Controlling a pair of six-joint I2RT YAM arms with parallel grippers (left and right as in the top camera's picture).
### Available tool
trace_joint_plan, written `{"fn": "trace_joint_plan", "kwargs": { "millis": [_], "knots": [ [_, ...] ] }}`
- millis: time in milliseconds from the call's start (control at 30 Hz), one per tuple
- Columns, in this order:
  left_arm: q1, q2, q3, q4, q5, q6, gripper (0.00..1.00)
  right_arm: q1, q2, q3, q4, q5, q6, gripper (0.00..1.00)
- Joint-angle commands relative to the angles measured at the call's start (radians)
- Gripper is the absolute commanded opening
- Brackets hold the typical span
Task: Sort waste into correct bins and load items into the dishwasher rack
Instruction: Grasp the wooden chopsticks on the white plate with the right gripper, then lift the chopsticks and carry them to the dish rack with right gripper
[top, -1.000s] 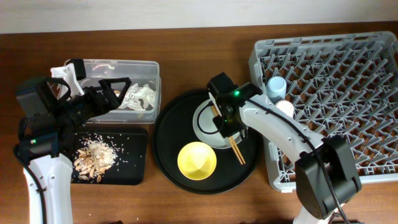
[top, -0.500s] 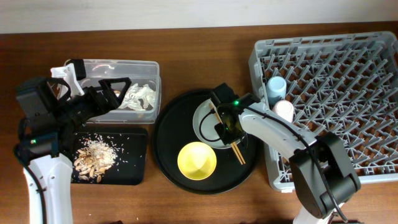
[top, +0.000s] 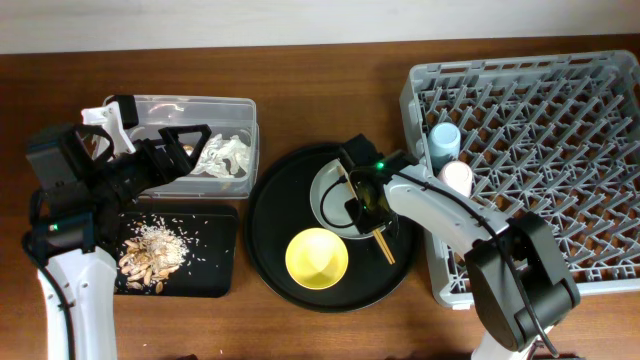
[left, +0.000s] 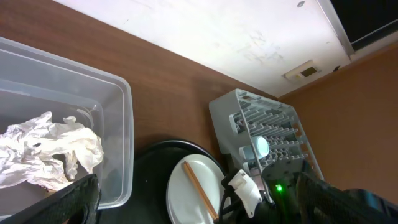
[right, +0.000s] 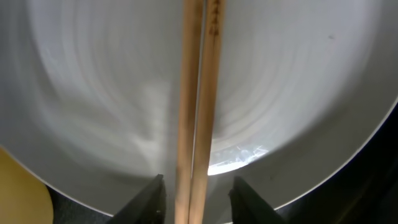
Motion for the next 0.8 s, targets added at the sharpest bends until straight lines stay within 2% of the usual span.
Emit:
{"fn": "trace_joint_plan", "kwargs": {
  "millis": [0, 267, 767],
  "knots": [
    [0.004, -0.01, 0.016, -0.001, 0.022, -0.01, 0.99, 0.004, 0.005, -0.011, -0.001, -0.009, 0.01, 0.39],
    [0.004, -0.01, 0.016, -0.001, 0.022, -0.01, 0.99, -0.008, 0.005, -0.01, 0.063, 0.021, 0.01, 0.4],
    [0.004, -0.01, 0.016, -0.001, 0.022, -0.01, 0.99, -0.073, 0.005, -0.011, 0.048, -0.041, 0.01, 0.4]
  ]
}}
